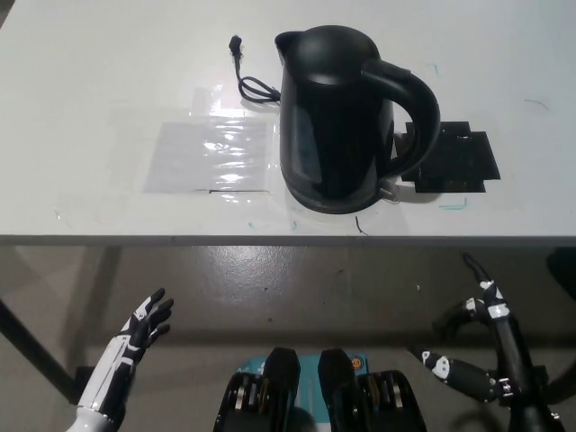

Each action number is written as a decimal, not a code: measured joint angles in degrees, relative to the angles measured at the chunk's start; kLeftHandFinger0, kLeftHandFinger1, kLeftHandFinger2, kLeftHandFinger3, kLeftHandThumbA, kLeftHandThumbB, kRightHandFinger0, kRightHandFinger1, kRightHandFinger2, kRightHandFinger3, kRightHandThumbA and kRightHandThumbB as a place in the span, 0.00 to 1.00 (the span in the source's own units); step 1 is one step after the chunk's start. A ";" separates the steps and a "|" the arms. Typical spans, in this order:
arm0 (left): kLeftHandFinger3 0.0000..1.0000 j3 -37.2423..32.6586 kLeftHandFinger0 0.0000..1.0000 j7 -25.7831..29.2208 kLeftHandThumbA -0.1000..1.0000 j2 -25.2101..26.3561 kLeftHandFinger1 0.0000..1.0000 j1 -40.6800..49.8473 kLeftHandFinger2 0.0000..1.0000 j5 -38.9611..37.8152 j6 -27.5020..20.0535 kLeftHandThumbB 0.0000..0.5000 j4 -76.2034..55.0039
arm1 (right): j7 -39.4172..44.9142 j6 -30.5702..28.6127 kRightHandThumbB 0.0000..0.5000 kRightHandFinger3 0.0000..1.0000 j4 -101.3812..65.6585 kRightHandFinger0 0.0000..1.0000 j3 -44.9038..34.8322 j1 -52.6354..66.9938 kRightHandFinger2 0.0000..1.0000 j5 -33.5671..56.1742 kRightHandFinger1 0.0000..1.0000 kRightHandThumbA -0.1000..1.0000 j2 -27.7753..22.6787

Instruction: A kettle is kept at the center of the table close to the robot and the robot uses its right index finger to press downwards on the transparent start boiling button

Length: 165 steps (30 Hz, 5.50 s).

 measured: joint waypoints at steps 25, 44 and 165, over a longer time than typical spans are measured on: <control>1.00 0.00 1.00 -0.08 1.00 0.02 1.00 -0.05 1.00 0.00 -0.01 0.74 -0.01 | 4.06 17.75 0.70 1.00 -0.34 0.00 8.98 -15.52 0.00 -29.71 0.00 1.00 0.26; 1.00 -0.05 1.00 -1.97 1.00 1.17 1.00 -0.43 1.00 -0.15 -2.35 0.73 -2.30 | 13.19 34.30 0.69 1.00 5.96 0.00 12.90 -24.35 0.02 -45.99 0.00 1.00 -2.10; 1.00 0.11 1.00 -3.57 1.00 1.18 1.00 -1.91 1.00 -0.17 -3.06 0.65 -3.54 | 13.82 38.17 0.74 1.00 6.75 0.00 19.97 -27.43 0.00 -41.39 0.00 1.00 -4.38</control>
